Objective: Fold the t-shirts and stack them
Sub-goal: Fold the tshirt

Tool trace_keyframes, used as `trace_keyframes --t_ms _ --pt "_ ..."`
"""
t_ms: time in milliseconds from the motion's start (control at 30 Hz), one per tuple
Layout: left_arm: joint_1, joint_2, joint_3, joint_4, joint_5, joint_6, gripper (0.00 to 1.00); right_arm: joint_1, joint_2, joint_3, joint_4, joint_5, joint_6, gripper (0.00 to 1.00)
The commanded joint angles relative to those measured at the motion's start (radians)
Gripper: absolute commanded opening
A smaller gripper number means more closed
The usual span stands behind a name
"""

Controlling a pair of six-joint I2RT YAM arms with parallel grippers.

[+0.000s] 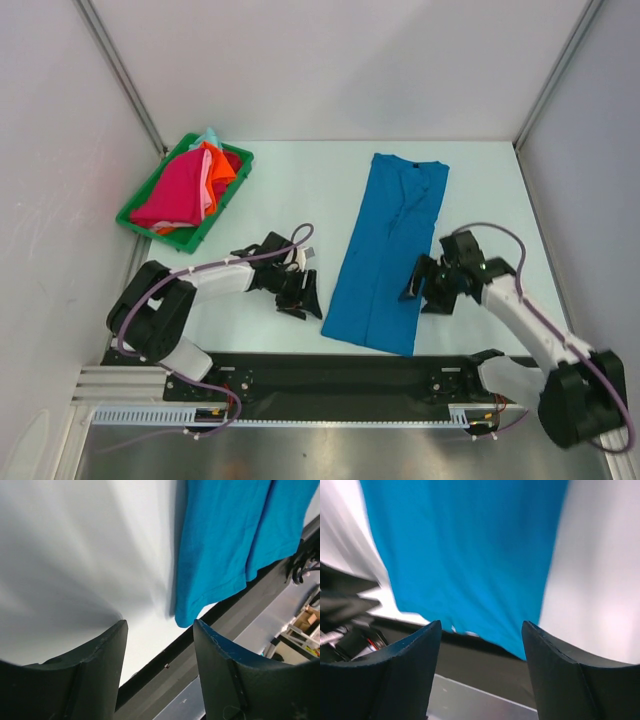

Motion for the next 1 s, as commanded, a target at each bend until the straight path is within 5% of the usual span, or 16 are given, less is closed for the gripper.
trace_keyframes --t_ms 0,133,367,667,967 --pt "-0.006 0.012 -0.006 0.087 0.073 -0.023 0.61 0.043 -0.202 -0.132 -0.029 -0.051 0.108 0.7" --pt "-0.046 0.035 -0.018 0.119 0.081 -0.044 0.61 0.106 -0.359 -0.254 -0.052 -0.041 0.212 0.68" --pt "-0.076 0.082 -0.035 0.156 0.064 -0.071 0.59 0.135 -0.44 -0.37 -0.04 -0.038 0.269 0.47" --pt "-0.087 0.119 -0.029 0.173 0.061 -0.075 0.55 0.172 -0.377 -0.424 0.004 -0.018 0.286 0.54" --pt "-0.104 0.136 -0.068 0.205 0.055 -0.09 0.47 0.184 -0.374 -0.443 0.032 0.02 0.296 0.49"
